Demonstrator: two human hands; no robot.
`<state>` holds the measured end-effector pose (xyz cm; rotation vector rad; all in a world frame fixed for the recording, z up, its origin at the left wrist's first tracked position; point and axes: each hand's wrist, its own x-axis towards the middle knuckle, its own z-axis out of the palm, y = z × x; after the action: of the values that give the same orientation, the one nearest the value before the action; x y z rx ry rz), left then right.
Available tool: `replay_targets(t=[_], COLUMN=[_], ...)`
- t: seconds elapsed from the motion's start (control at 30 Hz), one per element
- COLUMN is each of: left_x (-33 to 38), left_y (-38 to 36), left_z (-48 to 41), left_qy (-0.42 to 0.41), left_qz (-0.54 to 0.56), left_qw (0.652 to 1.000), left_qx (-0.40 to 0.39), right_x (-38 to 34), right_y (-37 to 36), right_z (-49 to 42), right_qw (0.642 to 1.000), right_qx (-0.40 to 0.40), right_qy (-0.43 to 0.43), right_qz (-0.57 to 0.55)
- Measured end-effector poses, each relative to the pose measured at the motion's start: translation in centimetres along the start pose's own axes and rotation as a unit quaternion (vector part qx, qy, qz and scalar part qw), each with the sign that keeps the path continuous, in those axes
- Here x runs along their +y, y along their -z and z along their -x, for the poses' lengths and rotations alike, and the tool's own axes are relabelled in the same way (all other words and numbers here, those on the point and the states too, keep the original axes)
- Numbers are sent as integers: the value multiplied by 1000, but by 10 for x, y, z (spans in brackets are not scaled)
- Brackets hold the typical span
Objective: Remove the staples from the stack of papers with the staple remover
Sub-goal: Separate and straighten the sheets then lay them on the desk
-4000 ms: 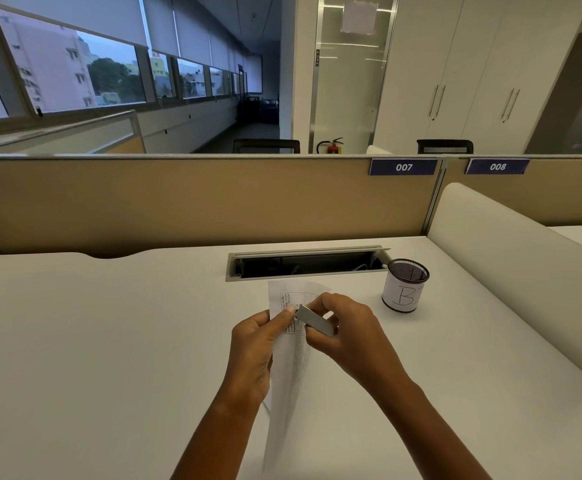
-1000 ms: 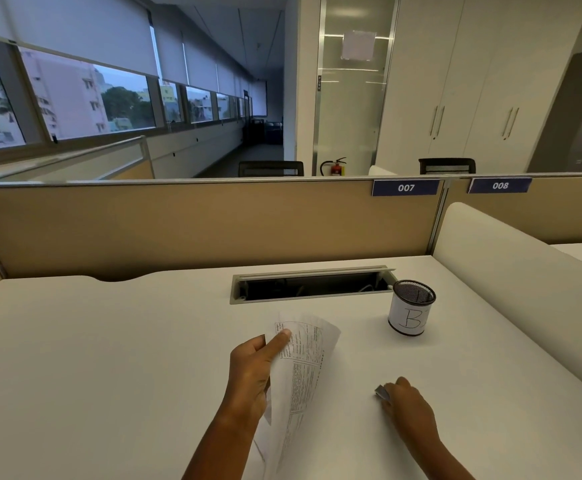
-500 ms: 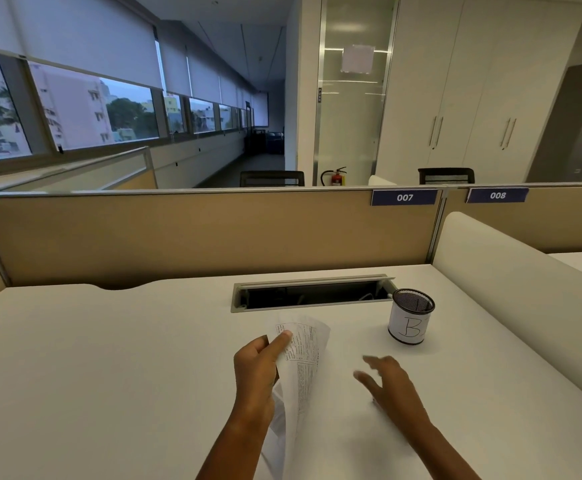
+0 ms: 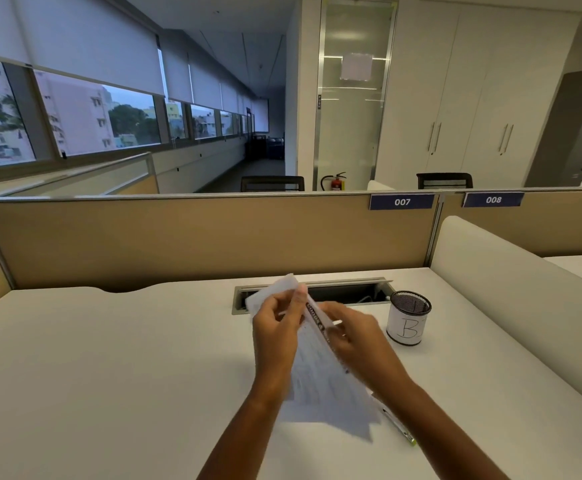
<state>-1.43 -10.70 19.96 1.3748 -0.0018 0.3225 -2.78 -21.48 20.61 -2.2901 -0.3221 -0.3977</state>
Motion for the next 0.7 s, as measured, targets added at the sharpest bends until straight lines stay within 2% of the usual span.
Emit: replay_targets(t=[0.07,0.13,0.17,0.23,0.33,0.43,0.53,0.63,0.7], left_x=[6,11,13,19,27,29,27,24,22], left_y=[6,15,18,24,31,34,35,34,34], left_z=[-7,-15,-17,-20,-22,-20,-16,-10,-8], left_qy=[-92,-199,-222,-187,-89,-43,-42,-53,-47], left_qz=[-108,-238,-269,-238,-120,-81,-52,-56,-48], left_qw=[990,951,937,952,981,985,990,992,994], left_qx=[0,14,4,-51,-126,-146,-121,-96,-91], right_x=[1,1,-1,-5,-11,-15,-19,-21,-20], right_y=[14,26,32,42,50,45,28,11,2], right_z=[-8,-16,-18,-22,-28,-32,-31,-24,-19], right_qw=[998,996,996,997,997,996,989,955,934], right_qx=[29,35,29,8,-11,-5,78,209,250], right_qy=[3,11,19,33,46,56,81,146,193], right_qz=[55,78,80,75,56,66,98,154,168])
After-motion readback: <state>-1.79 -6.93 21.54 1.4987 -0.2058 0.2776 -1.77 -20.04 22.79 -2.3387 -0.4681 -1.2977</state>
